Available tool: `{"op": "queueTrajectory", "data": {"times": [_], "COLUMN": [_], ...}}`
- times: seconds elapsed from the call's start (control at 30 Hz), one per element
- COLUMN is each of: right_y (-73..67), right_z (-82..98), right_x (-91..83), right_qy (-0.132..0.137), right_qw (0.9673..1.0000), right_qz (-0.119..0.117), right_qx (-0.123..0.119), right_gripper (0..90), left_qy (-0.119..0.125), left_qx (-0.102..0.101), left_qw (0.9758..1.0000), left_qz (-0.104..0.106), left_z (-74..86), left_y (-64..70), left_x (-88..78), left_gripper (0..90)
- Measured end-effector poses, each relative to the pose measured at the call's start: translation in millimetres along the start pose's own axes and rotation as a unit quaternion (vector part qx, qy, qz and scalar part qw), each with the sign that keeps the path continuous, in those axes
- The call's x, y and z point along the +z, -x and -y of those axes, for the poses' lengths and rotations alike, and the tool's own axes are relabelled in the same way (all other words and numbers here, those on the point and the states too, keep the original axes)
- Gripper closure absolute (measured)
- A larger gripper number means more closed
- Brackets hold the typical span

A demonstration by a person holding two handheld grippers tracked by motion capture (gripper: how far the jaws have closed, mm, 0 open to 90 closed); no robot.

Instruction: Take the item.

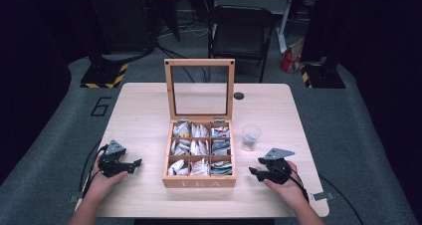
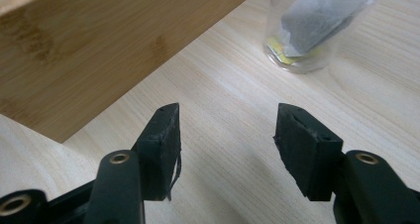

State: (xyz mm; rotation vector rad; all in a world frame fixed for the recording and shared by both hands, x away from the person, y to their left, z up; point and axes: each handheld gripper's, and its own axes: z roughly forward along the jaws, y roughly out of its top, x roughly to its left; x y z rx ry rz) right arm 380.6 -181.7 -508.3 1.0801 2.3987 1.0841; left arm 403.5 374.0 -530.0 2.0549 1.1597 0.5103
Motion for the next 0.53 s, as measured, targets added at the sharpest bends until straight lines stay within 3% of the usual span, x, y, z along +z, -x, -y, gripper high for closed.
{"op": "queueTrajectory", "data": {"times": [0.27,0.53], "right_y": [-3.0,-5.1], "right_z": [1.3,1.5], "right_x": [2.4,4.7], "right_qy": [-0.006,-0.015], "right_qw": [0.9997,0.9996], "right_qz": [0.007,0.006], "right_qx": [-0.025,-0.021], "right_gripper": [40.3,39.6], "left_qy": [0.000,0.000], "left_qx": [0.000,0.000], "left_qw": [1.0000,1.0000], "left_qz": [0.000,0.000], "left_z": [0.0,0.0], "left_y": [-0.1,-0.1], "left_x": [0.0,0.0], "left_gripper": [14.8,14.8]}}
